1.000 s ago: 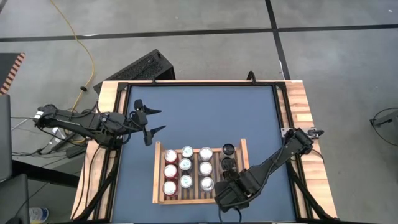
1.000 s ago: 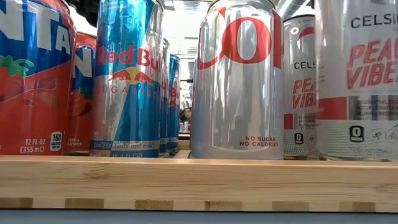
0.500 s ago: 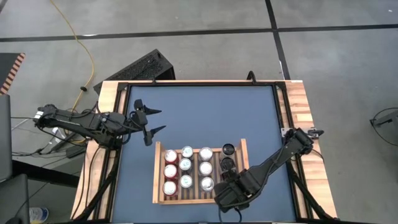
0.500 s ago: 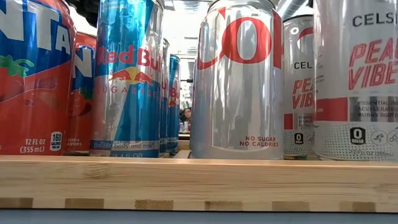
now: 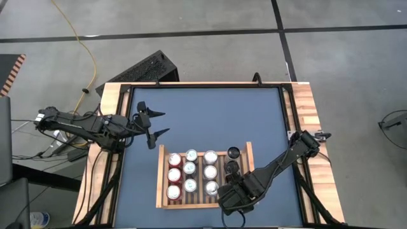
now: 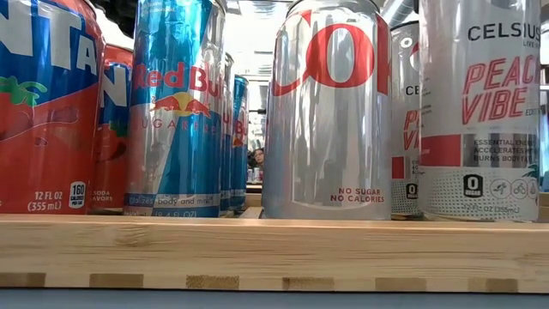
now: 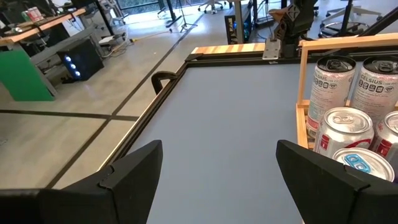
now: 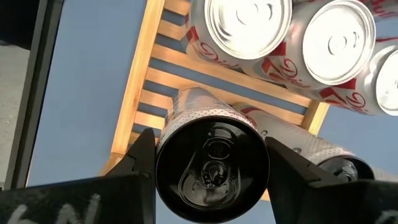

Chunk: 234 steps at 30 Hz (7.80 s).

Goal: Place canned beverage on shelf
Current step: Put the white-pink soda can on the shelf aligned with the other white-pink soda can, then return to Home Position

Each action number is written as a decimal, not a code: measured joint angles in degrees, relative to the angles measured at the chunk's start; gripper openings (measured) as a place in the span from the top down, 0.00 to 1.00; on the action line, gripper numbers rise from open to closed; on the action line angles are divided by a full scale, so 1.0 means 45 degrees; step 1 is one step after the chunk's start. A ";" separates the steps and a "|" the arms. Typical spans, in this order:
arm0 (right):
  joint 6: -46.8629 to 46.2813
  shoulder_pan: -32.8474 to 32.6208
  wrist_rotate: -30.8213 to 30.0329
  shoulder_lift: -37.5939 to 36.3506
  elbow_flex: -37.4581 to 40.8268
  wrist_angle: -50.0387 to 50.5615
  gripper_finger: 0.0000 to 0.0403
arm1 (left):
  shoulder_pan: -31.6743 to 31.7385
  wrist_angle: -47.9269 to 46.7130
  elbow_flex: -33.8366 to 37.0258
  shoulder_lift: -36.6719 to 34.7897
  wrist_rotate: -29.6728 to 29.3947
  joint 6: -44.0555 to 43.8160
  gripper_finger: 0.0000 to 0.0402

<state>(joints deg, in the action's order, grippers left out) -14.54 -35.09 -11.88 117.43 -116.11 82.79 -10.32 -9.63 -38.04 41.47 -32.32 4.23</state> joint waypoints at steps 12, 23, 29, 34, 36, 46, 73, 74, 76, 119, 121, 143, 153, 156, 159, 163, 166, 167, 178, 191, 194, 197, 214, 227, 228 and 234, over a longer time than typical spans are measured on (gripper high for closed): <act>0.0019 -0.0005 0.0515 0.0000 0.0000 -0.0136 0.56 | -0.0003 0.0000 0.0000 0.0000 0.0000 0.0000 0.25; 0.0154 0.0072 0.0812 -0.0082 0.0685 -0.0549 0.56 | -0.0003 -0.0005 0.0000 0.0000 0.0000 0.0000 0.25; 0.0203 0.0170 0.1026 -0.0125 0.0971 -0.0696 0.55 | -0.0003 -0.0005 -0.0005 0.0000 0.0000 0.0000 0.25; 0.0144 0.0188 0.1005 -0.0180 0.0998 -0.0803 0.51 | -0.0003 -0.0005 -0.0005 0.0000 0.0000 0.0000 0.25; 0.0140 0.0228 0.1005 -0.0170 0.1001 -0.0803 0.47 | -0.0003 0.0000 -0.0005 0.0000 0.0001 0.0003 0.25; -0.0253 0.0321 0.0625 -0.0010 0.0356 -0.0492 0.35 | -0.0002 0.0000 -0.0005 0.0000 0.0005 0.0005 0.25; -0.1799 0.0321 0.0642 -0.0166 -0.0569 0.0625 0.34 | -0.0003 0.0003 -0.0005 0.0000 0.0010 0.0146 0.25; -0.1803 0.0321 0.0645 -0.0175 -0.0715 0.0641 0.34 | 0.0000 0.0005 -0.0005 0.0000 0.0010 0.0146 0.25; -0.1868 0.0321 0.0641 -0.0175 -0.1038 0.0736 0.34 | -0.0001 0.0005 -0.0005 0.0000 0.0015 0.0146 0.25; 0.4375 0.2328 0.0699 -0.8868 -0.0722 -0.4016 0.34 | -0.0007 -0.0291 -0.1292 -0.2977 1.0632 -0.0838 0.25; 0.4439 0.2491 0.0928 -0.9925 0.1085 -0.5096 0.34 | 0.0005 -0.0445 -0.1292 -0.2982 1.0171 -0.0784 0.25; 0.3496 0.3691 0.1349 -2.1464 1.7276 -1.6959 0.34 | 0.1218 0.0994 0.1965 -0.5896 0.9084 -0.2164 0.25; 0.3195 0.3755 0.1321 -2.4625 2.0084 -1.7580 0.34 | 0.1352 0.1156 0.4152 -0.9190 0.8747 -0.3851 0.25; 0.3195 0.3750 0.1174 -2.5643 2.0859 -1.7660 0.34 | 0.1352 0.1506 0.4619 -0.9175 0.8839 -0.4167 0.25; 0.3222 0.3754 0.0899 -2.6044 2.1558 -1.8139 0.34 | 0.1348 0.1849 0.5065 -0.9051 0.8862 -0.4056 0.25; 0.3085 0.3771 0.0518 -2.6000 2.1862 -1.8418 0.34 | 0.1352 0.2628 0.6011 -0.9194 0.8366 -0.4103 0.25; 0.2602 0.3774 0.0330 -2.6049 2.2353 -1.8219 0.34 | 0.1352 0.3452 0.6899 -0.9160 0.8422 -0.4197 0.25; 0.2551 0.3774 0.0283 -2.6044 2.2476 -1.8436 0.34 | 0.1352 0.3819 0.7263 -0.9166 0.8422 -0.4238 0.25; 0.2229 0.3774 0.0292 -2.6054 2.4522 -2.0462 0.34 | 0.1299 0.4215 0.8320 -0.9179 0.7949 -0.3738 0.25; 0.3060 0.3782 -0.0117 -2.6032 2.5699 -2.1019 0.34 | 0.1290 0.4001 0.8340 -0.9165 0.8024 -0.3501 0.25; 0.3302 0.3784 -0.0113 -2.6015 2.5704 -2.0620 0.34 | 0.1294 0.4038 0.8349 -0.9170 0.8065 -0.3546 0.25; 0.3298 0.3784 -0.0112 -2.6015 2.5704 -2.0278 0.34 | 0.1289 0.4031 0.8349 -0.9168 0.8016 -0.3615 0.25; 0.2904 0.3813 -0.0024 -2.6015 2.5723 -1.9071 0.34 | 0.1294 0.3087 0.8364 -0.9165 0.8087 -0.6034 0.25; 0.2899 0.3813 -0.0025 -2.6015 2.5728 -1.9023 0.34 | 0.1294 0.2265 0.8220 -0.9068 0.7985 -0.6428 0.25; 0.2899 0.3813 -0.0029 -2.6015 2.5728 -1.9022 0.34 | 0.1294 0.2259 0.8216 -0.9068 0.7988 -0.6426 0.25; 0.2894 0.3813 -0.0029 -2.6015 2.5733 -1.9017 0.34 | 0.1294 0.2216 0.8199 -0.9068 0.7985 -0.6426 0.25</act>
<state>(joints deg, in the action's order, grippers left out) -1.52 -17.93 -12.01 0.36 -0.32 -2.79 -4.49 0.34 -1.15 0.67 3.62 -24.69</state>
